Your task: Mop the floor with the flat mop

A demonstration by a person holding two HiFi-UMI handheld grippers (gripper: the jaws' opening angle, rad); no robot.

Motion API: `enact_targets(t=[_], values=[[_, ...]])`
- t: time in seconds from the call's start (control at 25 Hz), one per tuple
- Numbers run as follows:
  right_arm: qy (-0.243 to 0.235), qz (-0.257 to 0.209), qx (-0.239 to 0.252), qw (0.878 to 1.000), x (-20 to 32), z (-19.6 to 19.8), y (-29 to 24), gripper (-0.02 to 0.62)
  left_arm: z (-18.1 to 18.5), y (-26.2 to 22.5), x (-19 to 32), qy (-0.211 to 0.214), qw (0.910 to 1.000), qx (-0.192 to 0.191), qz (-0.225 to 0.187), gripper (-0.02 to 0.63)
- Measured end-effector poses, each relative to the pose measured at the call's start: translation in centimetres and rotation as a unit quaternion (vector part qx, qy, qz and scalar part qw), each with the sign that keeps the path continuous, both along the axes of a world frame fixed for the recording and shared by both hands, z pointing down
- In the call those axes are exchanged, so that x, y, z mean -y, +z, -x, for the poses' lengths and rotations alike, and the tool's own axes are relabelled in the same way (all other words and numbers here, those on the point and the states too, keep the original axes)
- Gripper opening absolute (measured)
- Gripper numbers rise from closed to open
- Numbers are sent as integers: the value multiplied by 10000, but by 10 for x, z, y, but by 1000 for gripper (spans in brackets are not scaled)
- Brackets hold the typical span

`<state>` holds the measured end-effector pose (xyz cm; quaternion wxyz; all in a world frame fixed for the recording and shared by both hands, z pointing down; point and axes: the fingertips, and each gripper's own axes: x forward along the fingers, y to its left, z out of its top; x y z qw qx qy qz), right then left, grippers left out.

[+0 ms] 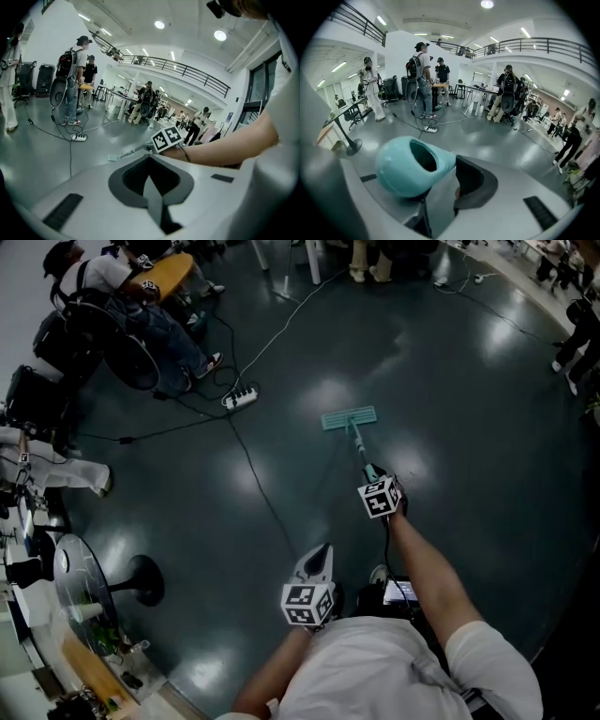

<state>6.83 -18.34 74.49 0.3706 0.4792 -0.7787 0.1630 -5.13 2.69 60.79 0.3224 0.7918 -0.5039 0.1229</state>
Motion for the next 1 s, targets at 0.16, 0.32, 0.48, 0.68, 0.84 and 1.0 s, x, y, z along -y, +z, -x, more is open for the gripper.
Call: enact_targets(t=[0.16, 0.32, 0.48, 0.68, 0.84, 1.0], values=[[-88, 85, 8, 9999, 3, 0, -6, 120, 8, 1, 6, -67, 10000, 2, -32, 6], [-286, 275, 48, 9992, -52, -12, -19, 120, 11, 1, 9, -133, 9999, -22, -76, 5], [-564, 586, -42, 9967, -141, -26, -40, 120, 11, -1, 11, -161, 9998, -64, -106, 6], [-1066, 915, -97, 9900, -248, -47, -71, 120, 0, -10, 7, -144, 9996, -134, -187, 6], [-1294, 869, 56, 9878, -284, -67, -74, 120, -6, -9, 3, -110, 9996, -128, -216, 6], [-1353, 234, 503, 9892, -270, -69, -77, 120, -7, -8, -6, -110, 9998, -126, -137, 5]])
